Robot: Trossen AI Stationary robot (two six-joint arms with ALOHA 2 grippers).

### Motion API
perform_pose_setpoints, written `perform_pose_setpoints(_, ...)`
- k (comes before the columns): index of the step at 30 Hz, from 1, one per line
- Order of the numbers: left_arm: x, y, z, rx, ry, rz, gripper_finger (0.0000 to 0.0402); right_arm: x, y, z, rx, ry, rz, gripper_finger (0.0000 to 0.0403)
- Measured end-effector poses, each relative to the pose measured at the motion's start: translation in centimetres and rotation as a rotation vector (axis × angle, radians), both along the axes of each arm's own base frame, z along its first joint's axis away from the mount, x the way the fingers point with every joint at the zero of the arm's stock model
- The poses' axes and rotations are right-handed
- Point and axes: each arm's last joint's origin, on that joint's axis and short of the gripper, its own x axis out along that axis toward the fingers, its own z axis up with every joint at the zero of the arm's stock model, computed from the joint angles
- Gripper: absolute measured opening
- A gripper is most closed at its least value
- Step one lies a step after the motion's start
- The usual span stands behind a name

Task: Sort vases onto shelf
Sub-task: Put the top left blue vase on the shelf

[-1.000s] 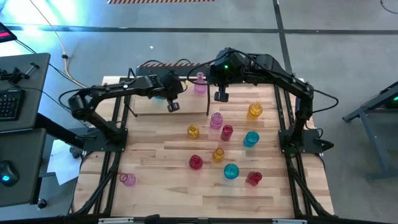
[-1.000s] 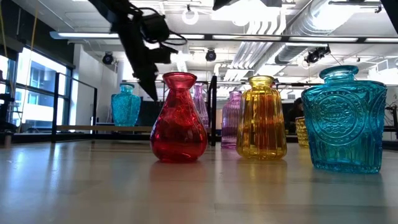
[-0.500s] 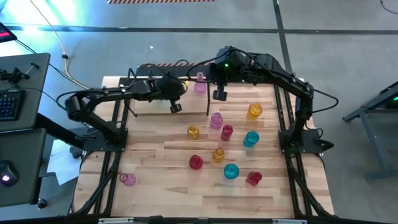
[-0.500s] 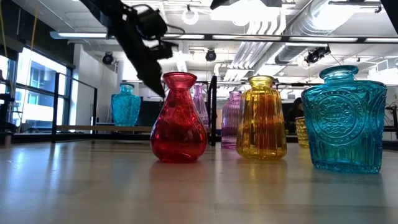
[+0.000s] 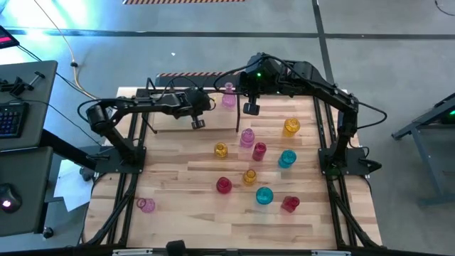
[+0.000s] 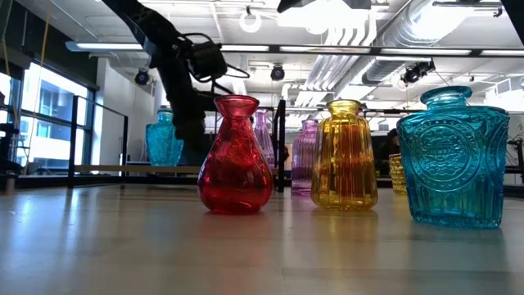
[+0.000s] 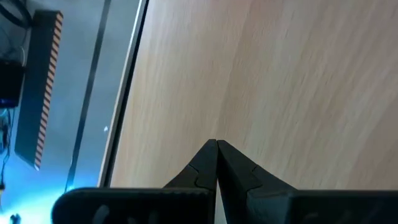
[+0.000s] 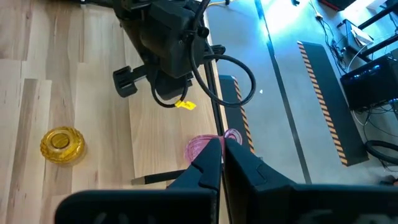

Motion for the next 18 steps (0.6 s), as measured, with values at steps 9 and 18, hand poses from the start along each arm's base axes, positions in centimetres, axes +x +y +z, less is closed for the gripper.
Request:
perform_pose_setpoints(9, -1.1, 0.6, -0.3, -0.025, 0.038, 0.047, 0.0, 0.0, 0.0, 0.0, 0.0, 0.001, 0.0, 0.0)
perform_pose_setpoints(18, -2.4, 0.0, -1.6, -0.06, 0.098, 0.062, 0.0, 0.0, 0.0, 0.0, -0.006, 0.006, 0.007, 0.0)
